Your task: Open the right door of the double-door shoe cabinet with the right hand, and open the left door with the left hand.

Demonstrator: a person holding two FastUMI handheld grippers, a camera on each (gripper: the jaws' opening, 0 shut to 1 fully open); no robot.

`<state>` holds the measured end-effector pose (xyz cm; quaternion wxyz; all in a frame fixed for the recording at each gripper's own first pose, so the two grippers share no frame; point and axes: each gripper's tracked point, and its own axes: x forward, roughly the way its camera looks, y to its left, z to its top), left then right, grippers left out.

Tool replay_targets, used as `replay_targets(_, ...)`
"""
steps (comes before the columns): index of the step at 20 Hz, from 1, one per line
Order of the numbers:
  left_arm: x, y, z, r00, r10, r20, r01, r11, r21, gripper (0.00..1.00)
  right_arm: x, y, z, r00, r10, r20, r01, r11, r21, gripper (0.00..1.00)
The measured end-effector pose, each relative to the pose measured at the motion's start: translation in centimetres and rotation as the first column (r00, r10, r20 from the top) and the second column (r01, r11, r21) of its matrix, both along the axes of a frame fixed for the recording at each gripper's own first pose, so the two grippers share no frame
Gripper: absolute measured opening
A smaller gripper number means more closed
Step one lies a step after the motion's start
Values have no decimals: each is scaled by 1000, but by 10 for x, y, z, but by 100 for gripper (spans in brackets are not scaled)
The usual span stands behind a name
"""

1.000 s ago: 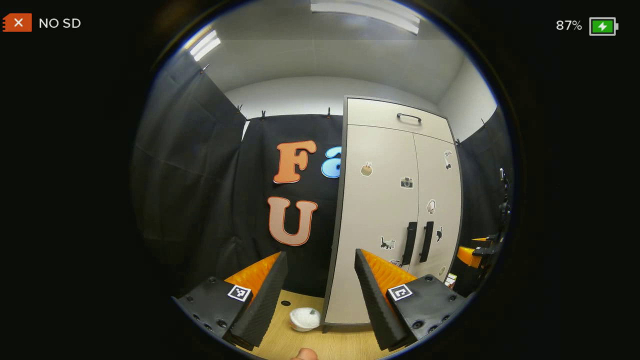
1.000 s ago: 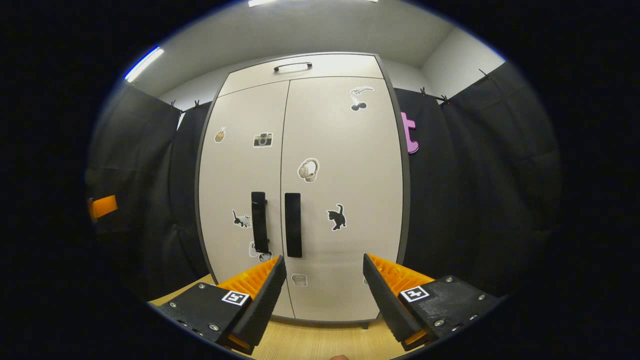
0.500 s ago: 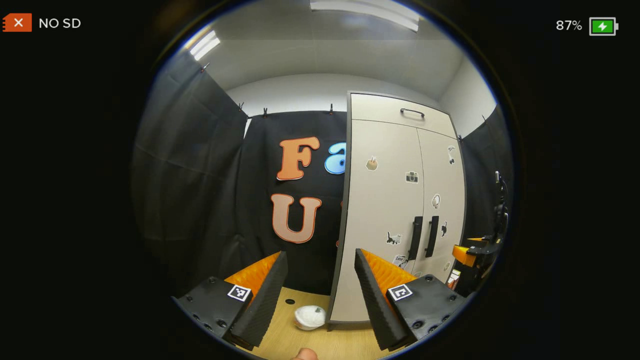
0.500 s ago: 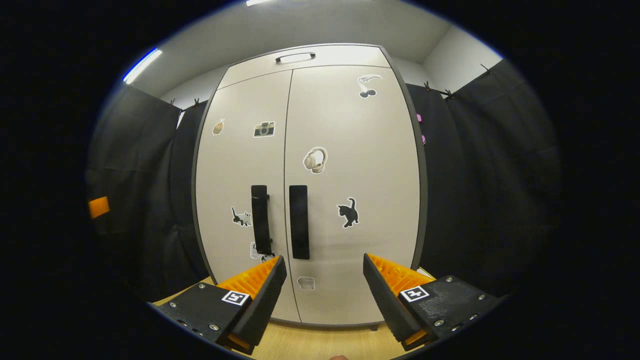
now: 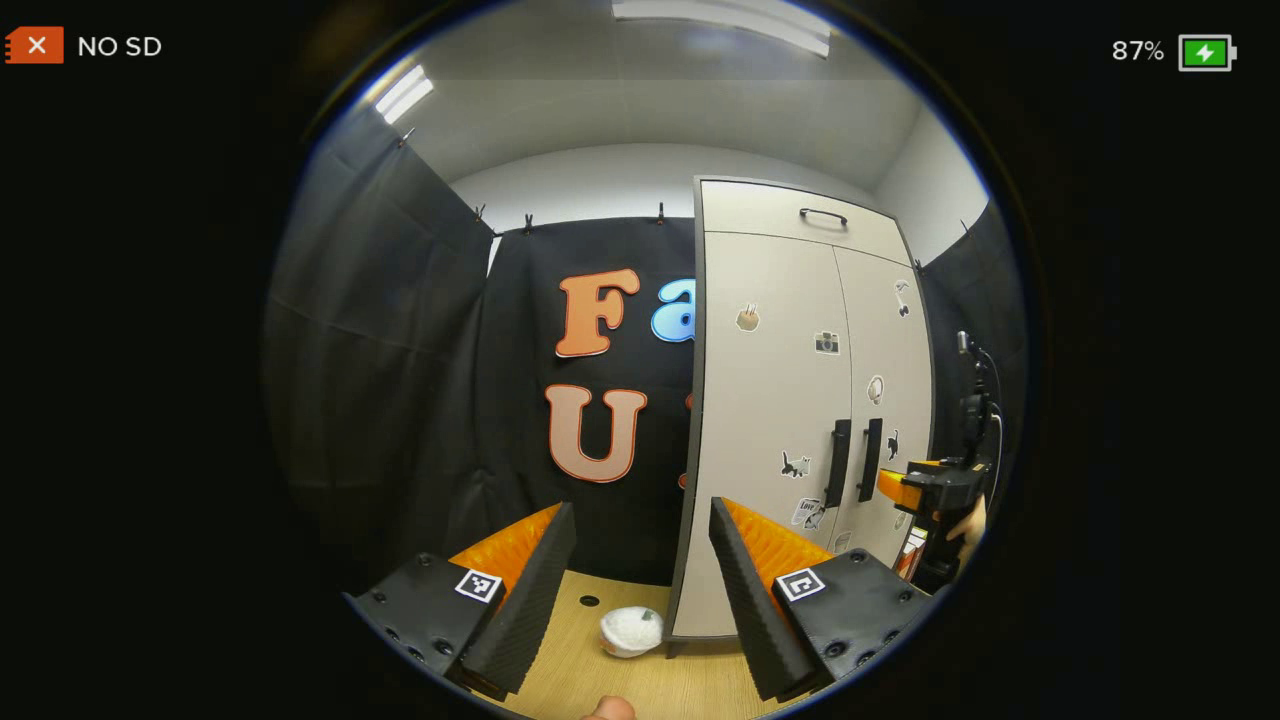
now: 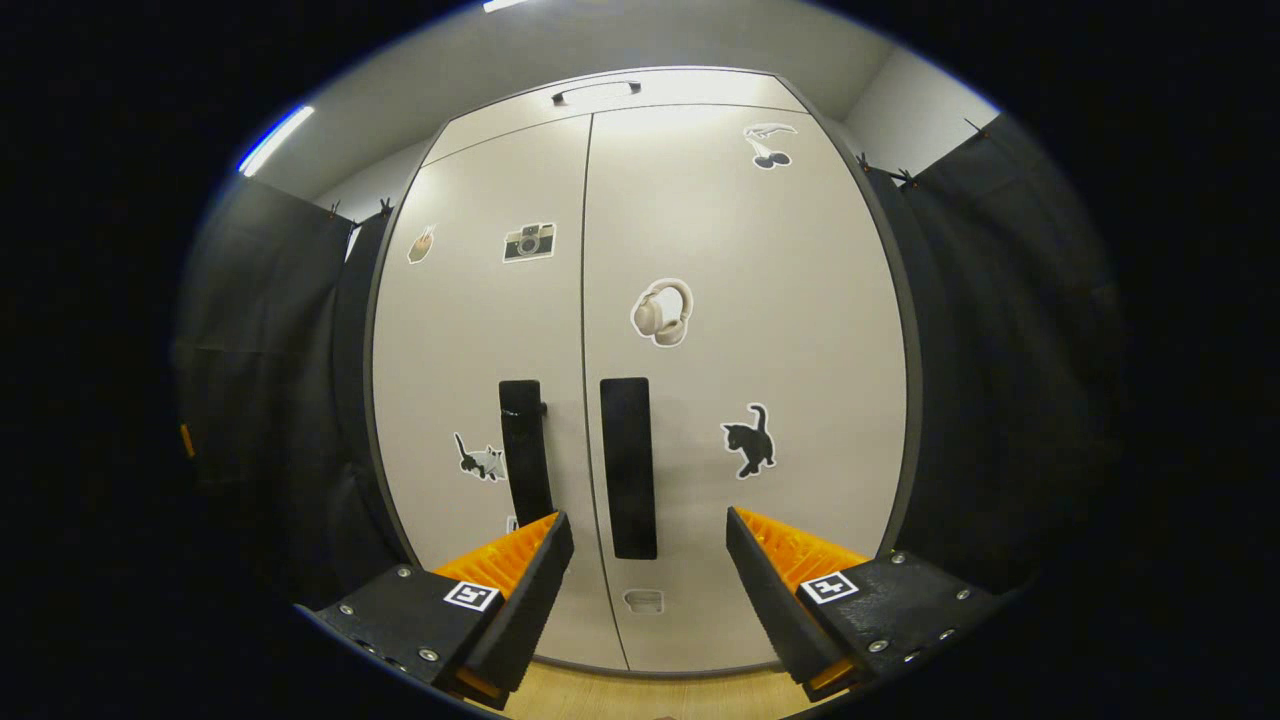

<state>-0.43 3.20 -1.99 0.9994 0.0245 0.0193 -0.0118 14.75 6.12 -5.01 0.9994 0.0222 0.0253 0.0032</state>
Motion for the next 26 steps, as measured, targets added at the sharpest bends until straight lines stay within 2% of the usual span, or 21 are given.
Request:
replay_targets(8,-8,3,-1,1000,-11,5,11,1000,15,81,35,3,-7,1000,-17,-13,17,999,35,83)
replay_targets(10,-8,-1,-3,1000,-29,2,29,1000,1,81,41,3,-11,999,-29,-22,30,999,18,77)
replay_targets(11,-8,-2,-4,999,-35,2,35,999,-1,81,44,4,-14,999,-28,-27,28,1000,14,71)
replay_targets(15,-6,-5,-4,999,-50,12,49,999,5,81,52,3,-19,999,-33,-38,34,999,15,55)
replay_targets(19,0,3,-11,1000,-10,18,10,999,38,81,58,5,-18,999,-38,-30,39,999,26,38)
replay_targets(26,-3,-1,-13,1000,-12,11,12,1000,28,80,60,5,-18,998,-47,-32,47,999,-4,32)
